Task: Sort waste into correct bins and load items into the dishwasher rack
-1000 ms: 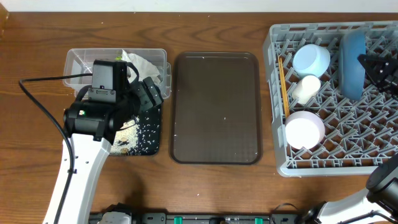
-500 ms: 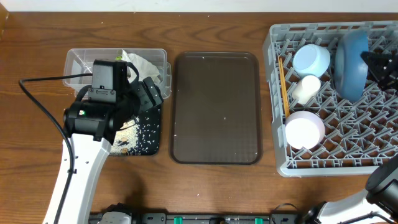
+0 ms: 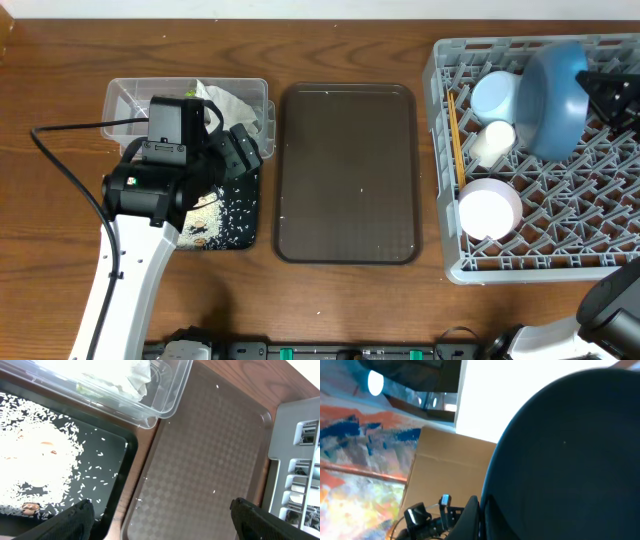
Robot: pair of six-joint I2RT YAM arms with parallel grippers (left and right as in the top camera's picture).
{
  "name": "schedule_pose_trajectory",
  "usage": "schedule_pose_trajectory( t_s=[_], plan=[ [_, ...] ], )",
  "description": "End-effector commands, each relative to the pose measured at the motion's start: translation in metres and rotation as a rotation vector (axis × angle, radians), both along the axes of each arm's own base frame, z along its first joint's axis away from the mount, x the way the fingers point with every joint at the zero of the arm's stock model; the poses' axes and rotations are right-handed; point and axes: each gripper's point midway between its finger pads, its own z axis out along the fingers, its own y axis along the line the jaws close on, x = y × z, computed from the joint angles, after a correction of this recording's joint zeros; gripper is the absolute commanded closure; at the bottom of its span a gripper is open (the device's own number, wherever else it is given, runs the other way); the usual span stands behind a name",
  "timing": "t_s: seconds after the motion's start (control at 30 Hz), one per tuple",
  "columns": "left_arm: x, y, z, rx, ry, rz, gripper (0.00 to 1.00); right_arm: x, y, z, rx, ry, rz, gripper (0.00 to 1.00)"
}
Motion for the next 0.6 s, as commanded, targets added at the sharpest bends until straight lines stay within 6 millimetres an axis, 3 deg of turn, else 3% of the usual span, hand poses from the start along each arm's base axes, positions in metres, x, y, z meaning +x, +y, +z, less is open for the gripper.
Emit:
schedule_pose_trajectory(
  t_s=[0.0, 0.3, 0.57],
  plan=[
    [0.004, 0.002, 0.006, 0.007, -0.014, 0.003, 0.10, -0.006, 0.007, 0.005, -0.046, -0.085, 0.025, 0.99],
    [0.004, 0.002, 0.006, 0.007, -0.014, 0.003, 0.10, -0.016, -0.014, -0.009, -0.054, -0.090, -0.034, 0.99],
    [0.004, 0.002, 0.006, 0.007, -0.014, 0.003, 0.10, -0.038, -0.039, -0.053, -0.005, -0.030, -0.127, 0.99]
  ],
)
